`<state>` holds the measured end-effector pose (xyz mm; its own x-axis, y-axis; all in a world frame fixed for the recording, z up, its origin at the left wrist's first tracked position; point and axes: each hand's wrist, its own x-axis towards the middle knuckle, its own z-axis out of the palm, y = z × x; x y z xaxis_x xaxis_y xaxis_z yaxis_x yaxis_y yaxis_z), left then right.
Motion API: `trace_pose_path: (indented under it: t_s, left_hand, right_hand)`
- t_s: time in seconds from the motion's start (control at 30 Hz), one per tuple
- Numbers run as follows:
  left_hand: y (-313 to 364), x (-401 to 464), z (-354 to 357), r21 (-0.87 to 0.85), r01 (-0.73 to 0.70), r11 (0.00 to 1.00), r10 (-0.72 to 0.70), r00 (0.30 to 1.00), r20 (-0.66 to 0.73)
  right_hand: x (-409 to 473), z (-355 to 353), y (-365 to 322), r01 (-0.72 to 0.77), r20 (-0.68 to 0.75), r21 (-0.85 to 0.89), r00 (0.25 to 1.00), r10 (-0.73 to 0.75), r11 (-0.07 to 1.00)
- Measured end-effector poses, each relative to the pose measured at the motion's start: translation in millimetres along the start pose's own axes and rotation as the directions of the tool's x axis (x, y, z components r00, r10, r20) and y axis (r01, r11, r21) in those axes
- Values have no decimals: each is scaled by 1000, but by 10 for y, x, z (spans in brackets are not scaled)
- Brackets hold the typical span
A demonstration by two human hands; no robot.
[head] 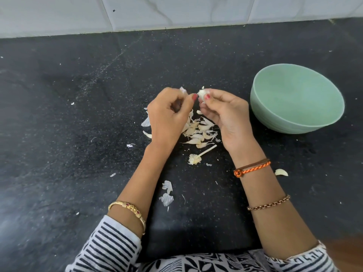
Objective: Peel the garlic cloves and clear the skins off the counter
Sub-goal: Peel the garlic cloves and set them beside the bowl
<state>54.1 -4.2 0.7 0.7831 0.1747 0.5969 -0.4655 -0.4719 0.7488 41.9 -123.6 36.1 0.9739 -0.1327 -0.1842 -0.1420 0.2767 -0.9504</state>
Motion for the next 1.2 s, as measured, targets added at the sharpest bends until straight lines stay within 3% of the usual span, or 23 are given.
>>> trace_pose_path:
  t_s: [0.17, 0.37, 0.6, 0.8, 1.0, 1.2]
  left_hand:
    - [40, -1, -3, -170, 220, 961, -188, 964, 189]
    - [52, 8, -37, -183, 336, 924, -284, 923, 261]
    - [48, 28, -64, -172, 365, 915, -301, 901, 313]
    - [79, -11, -29, -120, 325, 938, -287, 923, 256]
    - [60, 1, -49, -46, 252, 967, -238, 950, 205]
    - [79, 20, -45, -164, 368, 915, -329, 918, 222]
  right_hand:
    - [11, -19, 40, 69, 25, -186, 998, -66, 980]
    - [31, -48, 75, 273, 54, -439, 959, -278, 856]
    - [80, -96, 96, 421, 178, -609, 899, -401, 672]
    - [84, -108, 89, 462, 231, -676, 872, -431, 573]
    - [89, -119, 74, 439, 266, -684, 894, -360, 583]
    - [83, -137, 43, 361, 242, -594, 933, -268, 719]
